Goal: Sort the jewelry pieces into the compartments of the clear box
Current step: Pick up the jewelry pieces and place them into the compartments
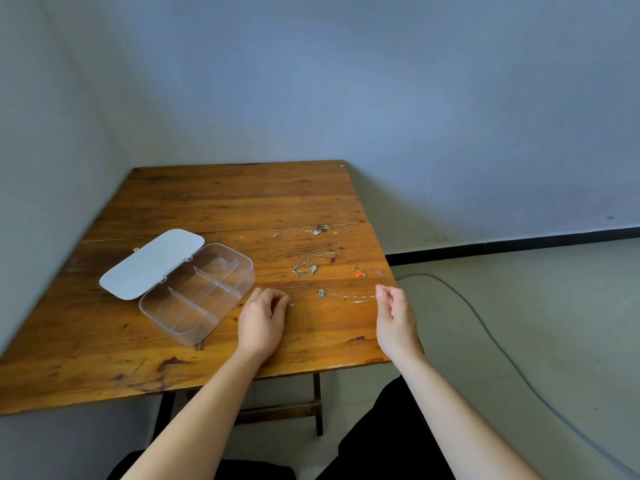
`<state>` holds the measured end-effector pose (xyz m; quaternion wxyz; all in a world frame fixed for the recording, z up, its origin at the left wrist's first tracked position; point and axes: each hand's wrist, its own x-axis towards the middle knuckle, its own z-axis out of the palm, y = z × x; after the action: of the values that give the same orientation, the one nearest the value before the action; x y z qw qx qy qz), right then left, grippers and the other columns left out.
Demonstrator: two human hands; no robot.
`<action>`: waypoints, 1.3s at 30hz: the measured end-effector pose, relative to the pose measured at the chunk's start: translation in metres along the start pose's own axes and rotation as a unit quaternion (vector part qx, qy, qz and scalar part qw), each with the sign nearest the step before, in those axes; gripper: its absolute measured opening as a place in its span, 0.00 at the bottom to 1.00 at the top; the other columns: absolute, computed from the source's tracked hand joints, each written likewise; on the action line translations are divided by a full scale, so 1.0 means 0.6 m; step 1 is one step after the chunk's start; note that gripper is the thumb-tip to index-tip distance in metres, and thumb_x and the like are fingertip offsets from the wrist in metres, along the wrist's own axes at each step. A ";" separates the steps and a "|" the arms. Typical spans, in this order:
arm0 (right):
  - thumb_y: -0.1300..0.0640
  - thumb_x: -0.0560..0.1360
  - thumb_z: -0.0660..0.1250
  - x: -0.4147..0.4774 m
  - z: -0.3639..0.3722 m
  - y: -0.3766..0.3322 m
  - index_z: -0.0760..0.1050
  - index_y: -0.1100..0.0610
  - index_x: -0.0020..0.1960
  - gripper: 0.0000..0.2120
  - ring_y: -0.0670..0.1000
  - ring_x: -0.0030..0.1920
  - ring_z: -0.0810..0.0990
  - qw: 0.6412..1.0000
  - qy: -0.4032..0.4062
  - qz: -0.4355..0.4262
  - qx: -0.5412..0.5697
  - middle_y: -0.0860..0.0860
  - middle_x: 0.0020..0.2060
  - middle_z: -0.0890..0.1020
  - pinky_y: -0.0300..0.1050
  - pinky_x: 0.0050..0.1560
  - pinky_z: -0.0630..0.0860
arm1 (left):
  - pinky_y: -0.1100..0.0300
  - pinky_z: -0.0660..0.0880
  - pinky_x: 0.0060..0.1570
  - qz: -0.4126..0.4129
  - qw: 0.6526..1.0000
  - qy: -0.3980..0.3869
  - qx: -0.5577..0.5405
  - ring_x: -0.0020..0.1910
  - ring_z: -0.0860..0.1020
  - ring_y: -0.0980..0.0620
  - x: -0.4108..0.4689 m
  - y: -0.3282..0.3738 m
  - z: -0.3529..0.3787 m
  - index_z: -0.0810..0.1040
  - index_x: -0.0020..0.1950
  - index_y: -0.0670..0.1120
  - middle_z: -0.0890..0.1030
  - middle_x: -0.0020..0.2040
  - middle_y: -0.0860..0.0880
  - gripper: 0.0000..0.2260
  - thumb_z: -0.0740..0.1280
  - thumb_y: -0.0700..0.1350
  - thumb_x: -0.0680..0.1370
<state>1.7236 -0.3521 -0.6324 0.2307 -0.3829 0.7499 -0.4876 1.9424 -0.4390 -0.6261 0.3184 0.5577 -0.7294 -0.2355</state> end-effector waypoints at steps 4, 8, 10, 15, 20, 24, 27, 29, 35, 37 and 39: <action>0.49 0.86 0.52 0.012 0.010 -0.033 0.72 0.53 0.55 0.13 0.48 0.59 0.81 0.976 -0.041 0.095 0.193 0.44 0.54 0.85 0.46 0.65 0.72 | 0.60 0.72 0.46 -0.053 0.997 -0.037 -0.046 0.46 0.77 0.54 0.004 0.007 -0.008 0.81 0.53 0.47 0.79 0.48 0.51 0.07 0.65 0.48 0.81; 0.54 0.86 0.58 0.040 0.026 -0.085 0.71 0.58 0.48 0.11 0.50 0.44 0.85 0.894 -0.054 0.170 0.412 0.49 0.34 0.79 0.48 0.59 0.76 | 0.61 0.77 0.41 -0.156 0.955 -0.067 -0.244 0.43 0.79 0.52 0.012 0.016 -0.042 0.81 0.51 0.46 0.83 0.44 0.48 0.08 0.63 0.46 0.82; 0.57 0.85 0.59 0.057 0.036 -0.117 0.73 0.58 0.51 0.07 0.50 0.36 0.78 0.869 -0.057 0.199 0.450 0.49 0.30 0.72 0.49 0.55 0.78 | 0.57 0.79 0.42 -0.165 0.932 -0.067 -0.314 0.43 0.81 0.50 0.016 0.018 -0.068 0.81 0.50 0.42 0.84 0.43 0.46 0.09 0.63 0.45 0.82; 0.57 0.85 0.59 0.082 0.068 -0.203 0.74 0.56 0.52 0.06 0.48 0.29 0.65 0.847 -0.094 0.221 0.474 0.46 0.26 0.66 0.43 0.39 0.70 | 0.53 0.80 0.46 -0.163 0.918 -0.026 -0.360 0.42 0.82 0.50 0.028 0.006 -0.147 0.82 0.48 0.42 0.84 0.42 0.45 0.09 0.65 0.45 0.81; 0.57 0.85 0.59 0.095 0.107 -0.282 0.73 0.54 0.48 0.08 0.47 0.28 0.62 0.840 -0.134 0.203 0.486 0.46 0.28 0.65 0.40 0.32 0.61 | 0.54 0.80 0.48 -0.182 0.934 0.012 -0.307 0.45 0.82 0.48 0.042 -0.032 -0.219 0.82 0.49 0.44 0.84 0.46 0.42 0.08 0.66 0.46 0.81; 0.56 0.85 0.59 0.092 0.147 -0.333 0.73 0.54 0.48 0.08 0.47 0.26 0.62 0.829 -0.174 0.196 0.494 0.46 0.27 0.65 0.40 0.30 0.61 | 0.51 0.79 0.49 -0.220 0.930 0.037 -0.291 0.45 0.80 0.48 0.046 -0.072 -0.253 0.83 0.50 0.43 0.84 0.46 0.42 0.08 0.66 0.46 0.81; 0.55 0.85 0.59 0.080 0.179 -0.359 0.73 0.54 0.48 0.09 0.46 0.26 0.63 0.830 -0.211 0.190 0.481 0.46 0.26 0.67 0.40 0.30 0.63 | 0.53 0.80 0.46 -0.238 0.929 0.060 -0.276 0.42 0.80 0.50 0.048 -0.092 -0.268 0.83 0.49 0.44 0.85 0.46 0.43 0.07 0.67 0.46 0.80; 0.56 0.85 0.59 0.070 0.202 -0.374 0.72 0.54 0.47 0.09 0.46 0.25 0.64 0.828 -0.232 0.187 0.474 0.46 0.25 0.67 0.39 0.30 0.63 | 0.55 0.79 0.43 -0.244 0.931 0.070 -0.262 0.42 0.81 0.50 0.049 -0.102 -0.275 0.83 0.48 0.44 0.85 0.45 0.43 0.08 0.67 0.45 0.80; 0.55 0.85 0.59 0.041 0.264 -0.399 0.72 0.55 0.45 0.10 0.46 0.25 0.64 0.835 -0.276 0.179 0.441 0.46 0.25 0.68 0.40 0.29 0.64 | 0.58 0.76 0.38 -0.239 0.950 0.079 -0.183 0.42 0.81 0.51 0.048 -0.119 -0.287 0.82 0.47 0.45 0.85 0.43 0.45 0.07 0.66 0.45 0.80; 0.55 0.85 0.59 0.033 0.281 -0.396 0.72 0.55 0.45 0.10 0.46 0.26 0.65 0.839 -0.287 0.179 0.427 0.46 0.26 0.68 0.40 0.30 0.64 | 0.59 0.74 0.37 -0.234 0.956 0.082 -0.155 0.42 0.81 0.51 0.047 -0.124 -0.289 0.82 0.46 0.45 0.84 0.42 0.46 0.07 0.66 0.44 0.80; 0.55 0.84 0.59 0.028 0.298 -0.389 0.72 0.55 0.45 0.10 0.46 0.26 0.65 0.842 -0.298 0.176 0.412 0.47 0.26 0.68 0.39 0.30 0.64 | 0.60 0.73 0.37 -0.230 0.961 0.081 -0.133 0.42 0.81 0.50 0.047 -0.128 -0.289 0.82 0.46 0.45 0.84 0.42 0.46 0.06 0.66 0.43 0.80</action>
<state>1.9233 -0.5188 -0.4949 0.6620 -0.2406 0.4294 -0.5652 2.1145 -0.4845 -0.5549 0.3851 0.6806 -0.5149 -0.3512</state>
